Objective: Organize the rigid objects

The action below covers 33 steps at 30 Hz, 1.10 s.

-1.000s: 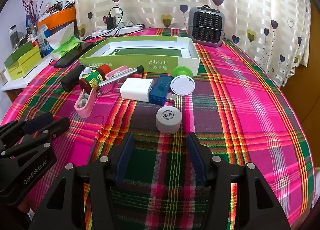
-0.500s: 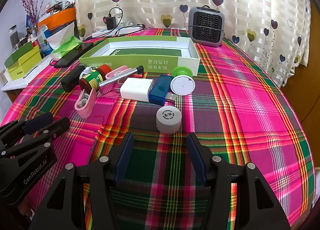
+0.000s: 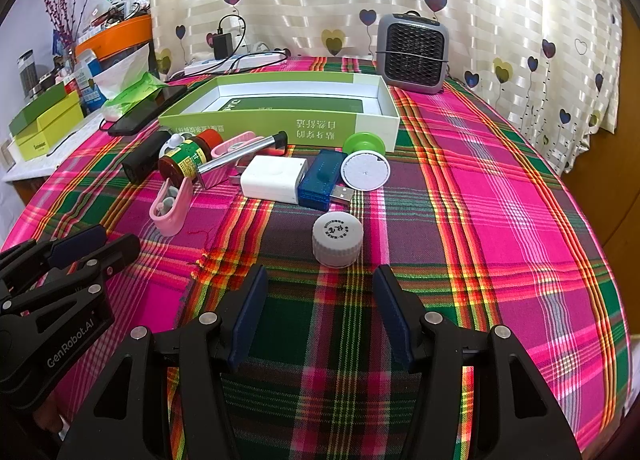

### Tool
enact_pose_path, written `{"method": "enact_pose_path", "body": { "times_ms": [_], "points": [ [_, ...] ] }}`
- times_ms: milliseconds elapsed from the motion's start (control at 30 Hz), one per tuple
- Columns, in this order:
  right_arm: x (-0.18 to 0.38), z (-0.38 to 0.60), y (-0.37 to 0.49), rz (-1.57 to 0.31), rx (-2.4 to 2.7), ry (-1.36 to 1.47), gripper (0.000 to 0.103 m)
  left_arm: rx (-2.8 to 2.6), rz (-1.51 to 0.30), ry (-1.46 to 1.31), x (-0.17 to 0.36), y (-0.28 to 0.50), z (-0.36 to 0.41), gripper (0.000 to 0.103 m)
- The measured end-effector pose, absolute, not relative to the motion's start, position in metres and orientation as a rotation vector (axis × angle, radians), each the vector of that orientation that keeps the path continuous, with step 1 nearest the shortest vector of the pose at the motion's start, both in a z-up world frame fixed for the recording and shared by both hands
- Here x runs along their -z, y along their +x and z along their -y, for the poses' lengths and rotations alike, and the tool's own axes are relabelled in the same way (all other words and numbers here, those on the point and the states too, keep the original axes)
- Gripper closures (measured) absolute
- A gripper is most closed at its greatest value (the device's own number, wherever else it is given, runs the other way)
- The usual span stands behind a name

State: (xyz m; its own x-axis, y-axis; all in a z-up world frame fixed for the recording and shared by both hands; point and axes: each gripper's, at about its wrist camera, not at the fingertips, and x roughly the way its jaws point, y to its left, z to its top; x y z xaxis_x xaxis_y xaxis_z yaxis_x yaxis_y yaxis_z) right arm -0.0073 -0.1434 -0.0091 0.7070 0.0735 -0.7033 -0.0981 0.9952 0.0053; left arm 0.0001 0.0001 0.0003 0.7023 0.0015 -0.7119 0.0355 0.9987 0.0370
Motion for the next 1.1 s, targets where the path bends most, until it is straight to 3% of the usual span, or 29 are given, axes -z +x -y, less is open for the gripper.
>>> {"method": "enact_pose_path", "body": {
  "times_ms": [867, 933, 1100],
  "points": [
    [0.007, 0.165, 0.012, -0.832, -0.197, -0.074, 0.047, 0.243, -0.87, -0.04, -0.007, 0.02, 0.009, 0.067],
    [0.007, 0.165, 0.015, -0.836, -0.206, -0.079, 0.047, 0.242, -0.876, -0.047, -0.008, 0.025, 0.011, 0.061],
    [0.007, 0.163, 0.024, -0.841, -0.216, -0.088, 0.047, 0.215, -0.884, -0.039, -0.008, 0.037, 0.015, 0.06]
  ]
}}
